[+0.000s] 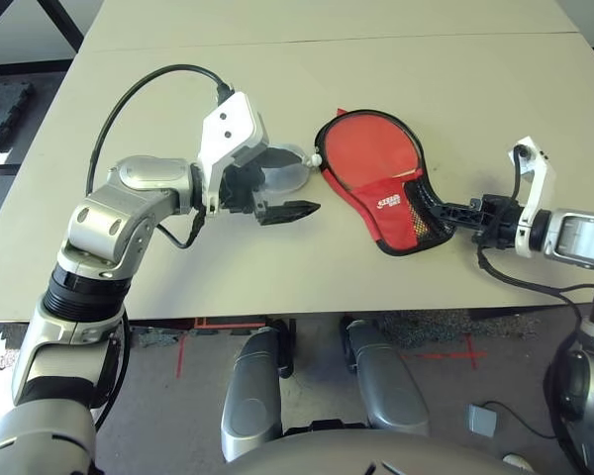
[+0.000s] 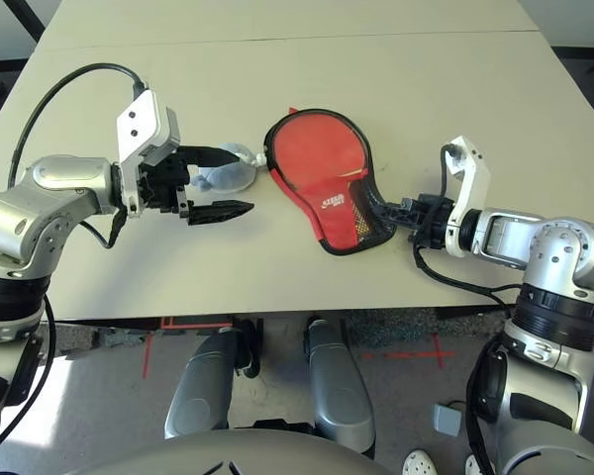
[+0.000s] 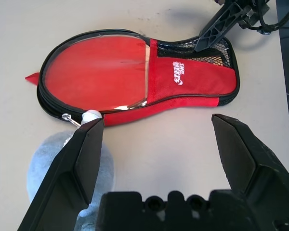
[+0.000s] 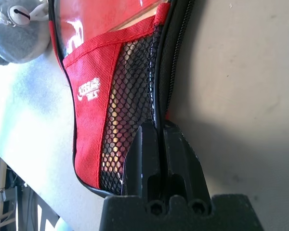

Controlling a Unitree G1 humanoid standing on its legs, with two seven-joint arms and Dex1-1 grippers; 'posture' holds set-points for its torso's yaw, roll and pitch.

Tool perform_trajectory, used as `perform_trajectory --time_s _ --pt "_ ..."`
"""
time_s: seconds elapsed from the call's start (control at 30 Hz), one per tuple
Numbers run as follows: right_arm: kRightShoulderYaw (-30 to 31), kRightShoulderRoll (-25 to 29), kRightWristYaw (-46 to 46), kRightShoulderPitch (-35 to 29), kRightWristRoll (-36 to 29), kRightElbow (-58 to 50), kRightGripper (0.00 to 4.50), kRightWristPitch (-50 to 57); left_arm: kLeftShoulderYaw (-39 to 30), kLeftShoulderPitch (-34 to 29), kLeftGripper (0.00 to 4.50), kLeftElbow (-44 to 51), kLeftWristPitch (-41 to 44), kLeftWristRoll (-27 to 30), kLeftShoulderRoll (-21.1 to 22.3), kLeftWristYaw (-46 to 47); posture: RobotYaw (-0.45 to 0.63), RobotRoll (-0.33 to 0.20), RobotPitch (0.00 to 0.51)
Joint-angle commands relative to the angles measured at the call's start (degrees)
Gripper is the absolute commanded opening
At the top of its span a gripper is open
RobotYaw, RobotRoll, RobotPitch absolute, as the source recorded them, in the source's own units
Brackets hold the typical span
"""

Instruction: Store the ping-pong paddle in its case and zip it.

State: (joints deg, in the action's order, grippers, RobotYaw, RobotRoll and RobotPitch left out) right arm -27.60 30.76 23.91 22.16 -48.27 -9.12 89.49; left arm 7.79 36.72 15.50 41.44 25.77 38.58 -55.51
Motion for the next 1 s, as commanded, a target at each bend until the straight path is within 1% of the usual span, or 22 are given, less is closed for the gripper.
perform_trajectory --time_s 0.03,0.33,0.5,0.77,0.83,0.9,1.0 --pt "0.78 -0.10 -2.60 -4.26 -5.09 -2.79 0.02 3.01 0.03 -0.08 4.50 0.43 -0.15 0.24 0.20 -0.45 -0.07 0.000 0.272" --pt "-0.75 0.92 -11.11 -10.32 -18.35 -7.17 0.02 3.01 0.54 0.32 4.50 -0.56 -1.00 -0.13 -0.28 -0.66 -0.09 0.000 0.270" --pt "0.32 -0.08 -16.21 -14.85 -25.35 -9.66 0.02 3.01 1.21 0.74 4.50 -1.33 -1.47 -0.47 -0.89 -0.74 -0.11 0.000 0.268" --pt "-0.04 0.77 -22.66 -16.27 -32.90 -9.44 0.02 2.50 1.64 0.84 4.50 -2.14 -2.36 -1.05 -1.93 -0.85 -0.12 0.000 0.257" --pt "0.67 1.86 -23.83 -16.27 -35.14 -9.07 0.02 1.58 1.86 0.89 4.50 -2.50 -2.80 -1.25 -2.24 -0.85 -0.12 0.000 0.256" --pt "1.40 4.61 -23.43 -15.97 -36.91 -8.91 0.02 1.14 1.94 0.94 4.50 -2.85 -3.14 -1.37 -2.54 -0.83 -0.12 0.000 0.254" --pt "1.60 11.14 -20.27 -14.53 -39.28 -7.20 0.71 0.33 1.83 0.78 4.50 -3.15 -3.44 -1.34 -2.54 -0.94 -0.12 0.000 0.251"
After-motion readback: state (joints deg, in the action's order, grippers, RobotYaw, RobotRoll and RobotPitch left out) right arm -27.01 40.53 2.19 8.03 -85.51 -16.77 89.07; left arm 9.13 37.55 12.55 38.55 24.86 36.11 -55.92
